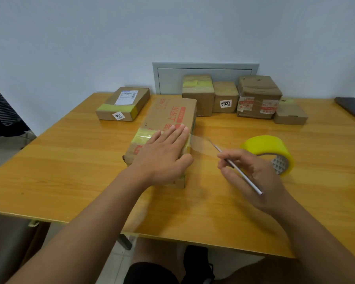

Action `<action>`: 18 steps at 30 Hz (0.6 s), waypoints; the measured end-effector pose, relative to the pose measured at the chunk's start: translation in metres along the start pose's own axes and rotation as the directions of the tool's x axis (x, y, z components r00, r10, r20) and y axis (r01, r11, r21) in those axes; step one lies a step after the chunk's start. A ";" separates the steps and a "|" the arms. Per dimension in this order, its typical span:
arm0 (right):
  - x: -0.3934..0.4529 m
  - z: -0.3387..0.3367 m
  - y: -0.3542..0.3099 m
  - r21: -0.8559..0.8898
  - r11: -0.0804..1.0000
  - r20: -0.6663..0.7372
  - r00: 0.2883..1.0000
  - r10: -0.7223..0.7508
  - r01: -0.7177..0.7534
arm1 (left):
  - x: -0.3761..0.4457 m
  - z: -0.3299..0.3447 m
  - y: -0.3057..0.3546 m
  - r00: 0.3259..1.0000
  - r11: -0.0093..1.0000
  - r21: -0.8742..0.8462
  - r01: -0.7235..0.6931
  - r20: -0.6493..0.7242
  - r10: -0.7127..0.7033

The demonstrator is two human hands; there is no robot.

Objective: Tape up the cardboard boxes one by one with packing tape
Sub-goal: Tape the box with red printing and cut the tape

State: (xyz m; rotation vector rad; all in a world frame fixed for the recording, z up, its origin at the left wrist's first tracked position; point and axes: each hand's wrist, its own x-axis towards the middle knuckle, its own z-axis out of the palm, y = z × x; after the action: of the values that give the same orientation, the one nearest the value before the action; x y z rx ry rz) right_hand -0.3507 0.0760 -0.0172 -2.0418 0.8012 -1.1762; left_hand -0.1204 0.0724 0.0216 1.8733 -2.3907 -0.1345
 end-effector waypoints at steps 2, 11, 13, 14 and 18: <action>-0.015 -0.012 -0.004 -0.100 0.995 0.168 0.985 0.043 -0.027 | 0.000 -0.001 0.000 1.000 1.000 -0.014 0.008 0.001 -0.008; -0.039 -0.028 -0.016 -0.158 0.964 0.325 0.911 0.255 -0.214 | -0.002 -0.004 0.004 0.999 0.999 -0.011 0.031 0.012 -0.031; -0.040 -0.023 -0.014 -0.308 0.946 0.335 0.920 0.203 -0.097 | -0.002 -0.004 0.004 0.999 0.999 -0.015 0.032 0.009 -0.032; -0.041 -0.019 -0.012 -0.393 0.919 0.359 0.914 0.188 -0.035 | -0.002 -0.003 0.004 1.000 0.999 -0.018 0.031 0.006 -0.031; -0.046 -0.006 -0.009 -0.571 0.821 0.411 0.868 0.277 0.009 | -0.001 -0.002 0.002 1.000 0.999 -0.016 0.031 -0.002 -0.032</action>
State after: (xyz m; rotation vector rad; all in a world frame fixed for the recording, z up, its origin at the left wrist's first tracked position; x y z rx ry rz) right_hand -0.3738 0.1150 -0.0311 -2.5393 1.1004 -0.3104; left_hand -0.1219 0.0742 0.0239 1.9039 -2.3524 -0.1530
